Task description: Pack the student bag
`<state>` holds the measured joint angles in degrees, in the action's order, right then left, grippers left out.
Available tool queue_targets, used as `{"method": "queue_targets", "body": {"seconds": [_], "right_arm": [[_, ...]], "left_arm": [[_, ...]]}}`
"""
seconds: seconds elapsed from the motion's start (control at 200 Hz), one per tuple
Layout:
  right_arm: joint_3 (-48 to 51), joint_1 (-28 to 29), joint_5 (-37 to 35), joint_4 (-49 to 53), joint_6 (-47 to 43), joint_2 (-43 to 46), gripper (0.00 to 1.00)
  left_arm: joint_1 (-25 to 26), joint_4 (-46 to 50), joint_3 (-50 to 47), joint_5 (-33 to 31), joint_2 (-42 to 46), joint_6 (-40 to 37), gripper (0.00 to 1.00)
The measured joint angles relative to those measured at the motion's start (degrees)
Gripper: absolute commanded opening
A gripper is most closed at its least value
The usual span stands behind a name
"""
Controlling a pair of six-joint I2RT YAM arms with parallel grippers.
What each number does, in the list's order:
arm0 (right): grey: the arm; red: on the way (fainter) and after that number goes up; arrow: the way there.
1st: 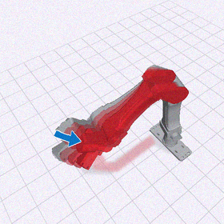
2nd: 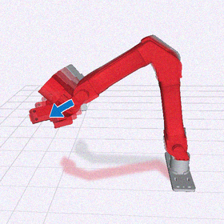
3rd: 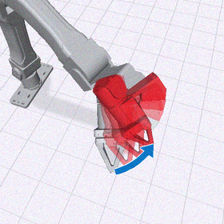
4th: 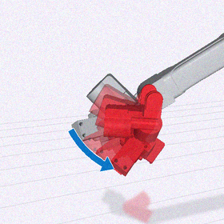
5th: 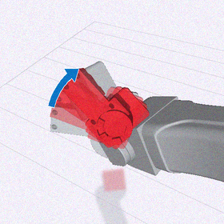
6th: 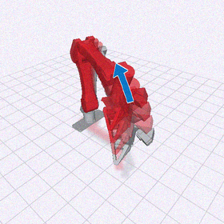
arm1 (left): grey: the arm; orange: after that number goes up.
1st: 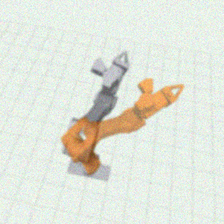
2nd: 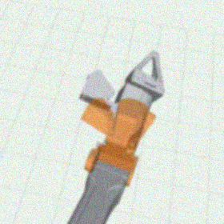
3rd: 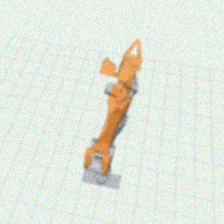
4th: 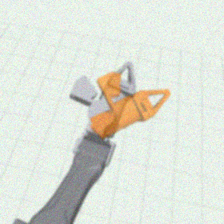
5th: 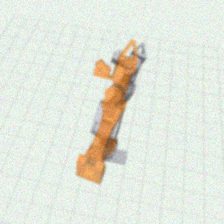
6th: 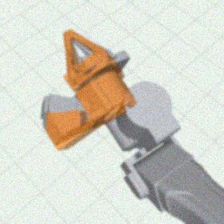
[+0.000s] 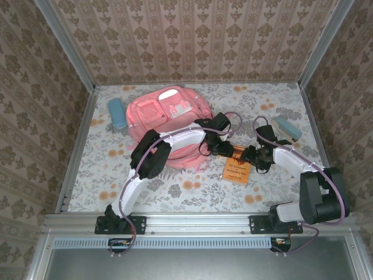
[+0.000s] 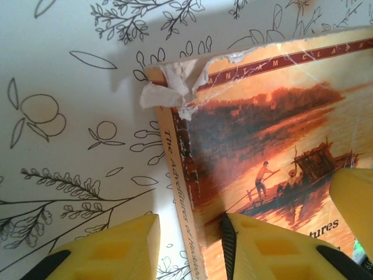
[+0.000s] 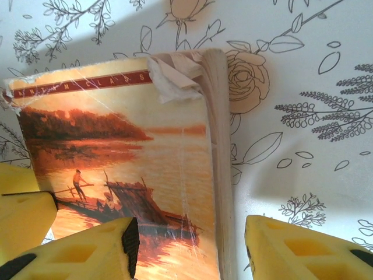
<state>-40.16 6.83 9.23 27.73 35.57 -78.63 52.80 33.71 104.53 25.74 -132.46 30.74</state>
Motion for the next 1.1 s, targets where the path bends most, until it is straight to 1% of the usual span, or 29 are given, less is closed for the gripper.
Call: {"method": "queue_targets", "body": {"seconds": [0.045, 0.255, 0.445, 0.62, 0.735, 0.86, 1.01, 1.1], "right_arm": [[-0.1, 0.4, 0.0, 0.2, -0.1, -0.2, 0.49], [-1.5, 2.3, -1.1, 1.8, -0.9, -2.3, 0.36], [-4.4, 4.0, -3.1, 5.7, -1.0, -2.3, 0.25], [-6.1, 5.1, -3.7, 7.6, -0.9, -2.1, 0.10], [-6.3, 5.3, -3.7, 8.1, -0.6, -0.6, 0.04], [-6.7, 5.7, -4.2, 8.6, -0.7, 0.5, 0.02], [-6.8, 5.9, -5.1, 8.8, -0.9, 3.3, 0.01], [-7.2, 5.9, -6.1, 8.8, -1.2, 6.3, 0.00]], "left_arm": [[0.0, 0.3, 0.3, 0.0, -0.2, -0.1, 0.30], [0.0, 0.6, 0.9, 0.0, -0.6, -0.5, 0.26], [0.0, 0.6, 1.0, 0.0, -0.7, -0.5, 0.25], [0.0, 1.0, 1.3, -0.6, -0.7, -0.6, 0.25], [0.0, 1.2, 1.5, -0.7, -0.7, -0.8, 0.25], [0.0, 1.9, 1.8, -1.3, -0.7, -1.4, 0.32], [-0.7, 2.4, 2.0, -1.9, -0.3, -2.8, 0.49], [-1.5, 2.8, 2.0, -1.9, 1.7, -3.4, 0.59]]}}
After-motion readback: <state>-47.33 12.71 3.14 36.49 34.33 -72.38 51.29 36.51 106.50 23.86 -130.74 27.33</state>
